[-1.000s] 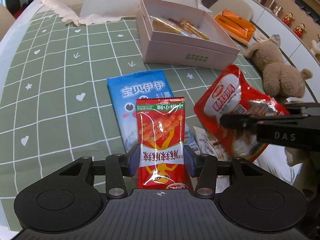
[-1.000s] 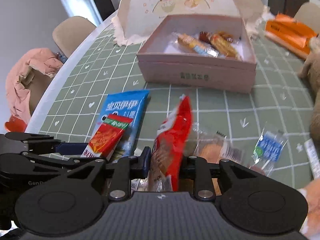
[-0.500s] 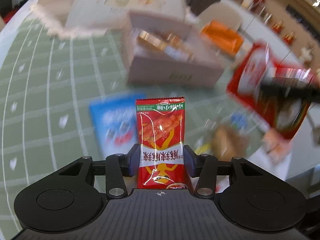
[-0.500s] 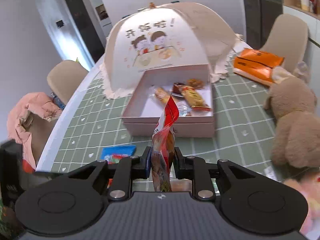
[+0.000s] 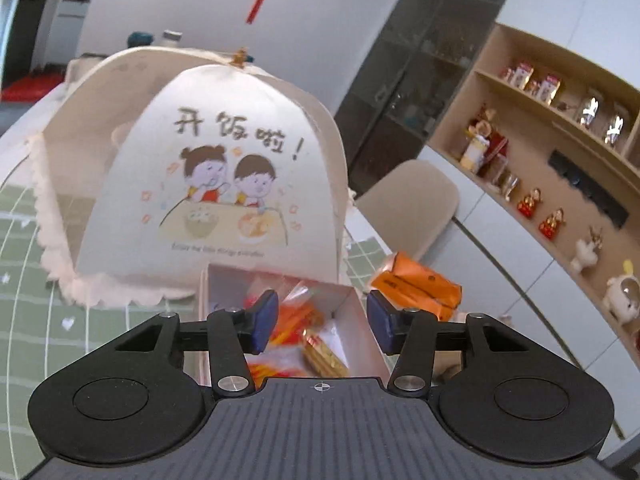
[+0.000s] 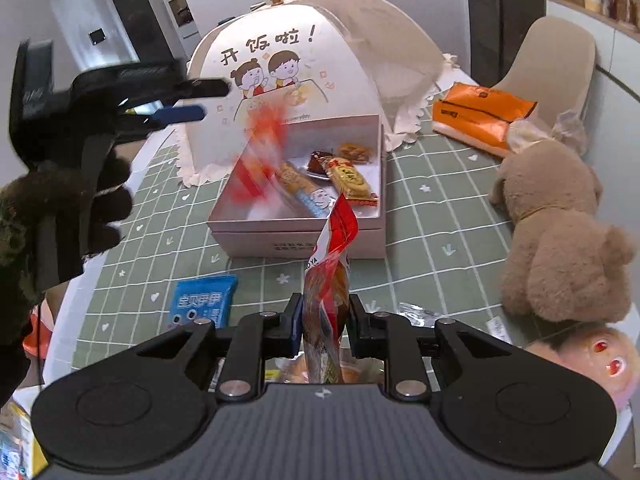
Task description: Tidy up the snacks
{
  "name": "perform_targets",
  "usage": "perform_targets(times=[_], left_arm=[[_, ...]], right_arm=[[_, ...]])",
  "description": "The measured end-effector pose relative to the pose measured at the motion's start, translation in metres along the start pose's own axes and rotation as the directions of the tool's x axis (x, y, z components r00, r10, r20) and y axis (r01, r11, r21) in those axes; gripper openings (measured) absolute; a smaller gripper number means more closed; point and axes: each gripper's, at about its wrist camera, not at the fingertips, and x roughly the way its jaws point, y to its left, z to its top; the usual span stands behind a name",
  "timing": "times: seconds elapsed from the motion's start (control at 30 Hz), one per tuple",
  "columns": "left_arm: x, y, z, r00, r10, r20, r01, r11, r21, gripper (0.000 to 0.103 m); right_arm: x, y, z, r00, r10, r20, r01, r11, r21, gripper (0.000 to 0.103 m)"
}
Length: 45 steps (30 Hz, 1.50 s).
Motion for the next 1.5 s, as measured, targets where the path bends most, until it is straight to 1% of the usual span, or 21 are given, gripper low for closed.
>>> perform_targets(times=[0.1, 0.2, 0.3, 0.37, 0.43, 0.47, 0.5, 0.53, 0.57, 0.6, 0.63, 0.7, 0.8, 0.9, 1.03, 1.13, 1.23, 1.27, 1.33, 1.4, 1.5], left_arm=[[-0.014, 0.019, -0.026, 0.997, 0.034, -0.07, -0.035, 0.999, -0.009, 0.054], [-0.032, 0.042, -0.062, 0.985, 0.083, -0.15, -0.087, 0.996, -0.017, 0.054], [-0.043, 0.062, -0.088, 0.972, 0.124, -0.202, -0.144, 0.985, -0.09, 0.054], [-0.049, 0.07, -0.1, 0.967, 0.114, -0.229, -0.148, 0.979, -0.137, 0.054], [-0.057, 0.073, -0.108, 0.962, 0.121, -0.244, -0.159, 0.977, -0.142, 0.054], [-0.06, 0.074, -0.111, 0.959, 0.13, -0.251, -0.168, 0.976, -0.139, 0.054], [-0.065, 0.075, -0.111, 0.956, 0.142, -0.258, -0.181, 0.974, -0.136, 0.054], [-0.069, 0.076, -0.112, 0.952, 0.158, -0.262, -0.198, 0.971, -0.133, 0.054], [-0.075, 0.079, -0.112, 0.947, 0.18, -0.266, -0.22, 0.967, -0.128, 0.054], [-0.08, 0.083, -0.113, 0.94, 0.206, -0.271, -0.245, 0.962, -0.12, 0.054], [-0.083, 0.086, -0.116, 0.935, 0.223, -0.275, -0.263, 0.958, -0.115, 0.054], [-0.089, 0.093, -0.122, 0.927, 0.247, -0.283, -0.291, 0.949, -0.124, 0.054], [-0.091, 0.102, -0.132, 0.919, 0.254, -0.302, -0.31, 0.938, -0.155, 0.054], [-0.086, 0.102, -0.14, 0.915, 0.242, -0.323, -0.302, 0.941, -0.151, 0.054], [-0.074, 0.094, -0.145, 0.912, 0.211, -0.353, -0.273, 0.952, -0.138, 0.054], [-0.067, 0.081, -0.145, 0.912, 0.212, -0.35, -0.261, 0.96, -0.099, 0.054], [-0.059, 0.069, -0.145, 0.906, 0.224, -0.358, -0.259, 0.965, -0.051, 0.054], [-0.057, 0.066, -0.145, 0.904, 0.233, -0.359, -0.262, 0.964, -0.033, 0.054], [-0.054, 0.061, -0.145, 0.895, 0.258, -0.363, -0.274, 0.962, 0.007, 0.054], [-0.054, 0.06, -0.147, 0.891, 0.264, -0.369, -0.279, 0.96, 0.015, 0.054], [-0.055, 0.062, -0.15, 0.887, 0.266, -0.378, -0.284, 0.959, 0.009, 0.054]], right_arm=[[0.004, -0.013, 0.001, 1.0, -0.008, -0.023, 0.009, 0.999, 0.035, 0.021], [0.01, -0.019, 0.01, 1.0, 0.013, -0.005, -0.012, 0.997, 0.081, 0.021], [0.016, -0.011, 0.031, 0.993, 0.103, 0.065, -0.109, 0.989, 0.096, 0.021], [0.024, 0.002, 0.053, 0.98, 0.148, 0.134, -0.16, 0.984, 0.084, 0.021], [0.036, 0.015, 0.081, 0.958, 0.167, 0.231, -0.188, 0.98, 0.07, 0.023], [0.044, 0.019, 0.093, 0.946, 0.171, 0.277, -0.196, 0.978, 0.065, 0.027], [0.054, 0.024, 0.105, 0.941, 0.155, 0.301, -0.179, 0.983, 0.052, 0.048], [0.071, 0.031, 0.118, 0.954, 0.111, 0.279, -0.122, 0.992, 0.023, 0.065], [0.084, 0.036, 0.125, 0.966, 0.055, 0.252, -0.058, 0.998, 0.004, 0.065], [0.093, 0.039, 0.127, 0.972, 0.021, 0.235, -0.02, 1.0, -0.005, 0.065], [0.102, 0.038, 0.125, 0.979, 0.013, 0.205, -0.011, 1.0, -0.011, 0.065], [0.107, 0.031, 0.114, 0.987, 0.03, 0.155, -0.032, 0.999, 0.006, 0.065], [0.108, 0.022, 0.089, 0.995, 0.007, 0.1, -0.009, 1.0, 0.017, 0.065], [0.105, 0.019, 0.062, 0.999, -0.01, 0.041, 0.011, 1.0, -0.013, 0.065], [0.099, 0.019, 0.028, 0.999, 0.002, -0.048, -0.005, 0.998, -0.056, 0.065], [0.1, 0.027, 0.007, 0.989, 0.072, -0.129, -0.079, 0.996, -0.052, 0.065], [0.1, 0.046, -0.011, 0.982, 0.108, -0.158, -0.124, 0.988, -0.097, 0.065], [0.103, 0.052, -0.016, 0.98, 0.109, -0.166, -0.129, 0.984, -0.119, 0.063], [0.11, 0.072, -0.03, 0.979, 0.087, -0.183, -0.123, 0.972, -0.199, 0.046], [0.116, 0.086, -0.039, 0.976, 0.08, -0.202, -0.13, 0.96, -0.25, 0.043], [0.119, 0.102, -0.052, 0.973, 0.085, -0.215, -0.147, 0.944, -0.295, 0.043]])
